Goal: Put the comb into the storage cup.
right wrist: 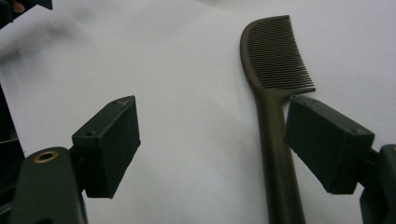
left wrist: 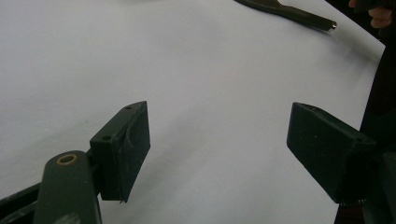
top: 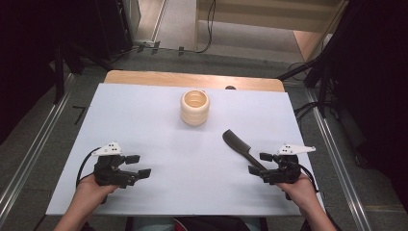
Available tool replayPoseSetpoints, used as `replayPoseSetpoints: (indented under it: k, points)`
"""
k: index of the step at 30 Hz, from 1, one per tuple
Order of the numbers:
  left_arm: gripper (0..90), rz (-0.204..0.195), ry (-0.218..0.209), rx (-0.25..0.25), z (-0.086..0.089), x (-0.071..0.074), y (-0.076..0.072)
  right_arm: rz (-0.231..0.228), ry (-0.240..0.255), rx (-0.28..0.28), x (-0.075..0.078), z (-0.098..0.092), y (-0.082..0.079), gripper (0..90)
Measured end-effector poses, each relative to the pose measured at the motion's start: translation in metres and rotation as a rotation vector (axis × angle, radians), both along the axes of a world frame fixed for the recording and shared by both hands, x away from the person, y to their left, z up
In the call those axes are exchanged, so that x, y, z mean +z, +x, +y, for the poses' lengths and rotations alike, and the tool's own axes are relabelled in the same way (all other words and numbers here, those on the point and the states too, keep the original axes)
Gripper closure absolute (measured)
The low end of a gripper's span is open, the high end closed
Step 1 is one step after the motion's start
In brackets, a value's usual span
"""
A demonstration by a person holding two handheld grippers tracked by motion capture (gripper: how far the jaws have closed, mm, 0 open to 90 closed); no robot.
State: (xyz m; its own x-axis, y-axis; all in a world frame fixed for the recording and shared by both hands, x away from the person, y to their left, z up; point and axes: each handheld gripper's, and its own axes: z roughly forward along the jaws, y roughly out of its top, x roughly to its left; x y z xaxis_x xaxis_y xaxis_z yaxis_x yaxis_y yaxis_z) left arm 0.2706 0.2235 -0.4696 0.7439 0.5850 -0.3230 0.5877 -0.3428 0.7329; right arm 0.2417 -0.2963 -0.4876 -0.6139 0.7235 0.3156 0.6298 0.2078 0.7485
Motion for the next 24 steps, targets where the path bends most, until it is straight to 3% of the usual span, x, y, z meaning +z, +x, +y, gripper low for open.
replayPoseSetpoints:
  k: [14,24]
  points:
    - [22.1,0.002,0.004,0.001,-0.001,0.000,0.000,0.009,-0.010,-0.025,-0.001,-0.009,0.011,16.7]
    - [22.2,0.000,0.002,0.000,-0.002,0.000,0.000,0.009,-0.033,-0.054,0.004,-0.015,0.030,16.7]
